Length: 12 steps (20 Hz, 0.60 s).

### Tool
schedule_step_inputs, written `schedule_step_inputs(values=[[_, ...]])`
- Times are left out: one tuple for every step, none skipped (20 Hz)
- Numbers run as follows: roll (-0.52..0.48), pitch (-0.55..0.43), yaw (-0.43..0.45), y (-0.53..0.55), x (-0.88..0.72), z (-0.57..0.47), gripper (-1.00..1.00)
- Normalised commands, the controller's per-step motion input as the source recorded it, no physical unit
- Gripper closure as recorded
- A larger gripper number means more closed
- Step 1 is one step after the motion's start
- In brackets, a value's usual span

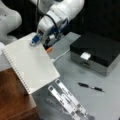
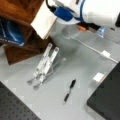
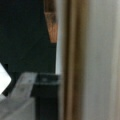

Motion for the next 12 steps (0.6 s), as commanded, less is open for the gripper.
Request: schedule_step_inputs(values=[[0.031, -0.076, 0.575, 0.04, 0.13, -0.03, 1.00], [0.062, -0.092, 0.590, 0.02, 0.12, -0.06, 1.00], [0.061, -0.097, 0.562, 0.00, 0.09, -0.08, 1.00], [0.011, -0.078, 0.503, 0.01, 0.07, -0.10, 1.00], [-0.058, -0.047, 0.442, 0.03, 0.04, -0.11, 1.00], [-0.122, -0.019, 0.397, 0.05, 0.01, -0.11, 1.00], [-0.178, 0.008, 0.363, 0.08, 0.00, -0.12, 1.00], [-0.243, 0.037, 0.350, 0.11, 0.00, -0.13, 1.00], [-0.279, 0.040, 0.337, 0.13, 0.01, -0.15, 1.00], [-0.293, 0.039, 0.318, 0.12, 0.02, -0.16, 1.00], [-0.307, 0.028, 0.301, 0.13, 0.03, -0.18, 1.00], [-0.316, 0.016, 0.281, 0.12, 0.04, -0.21, 1.00]])
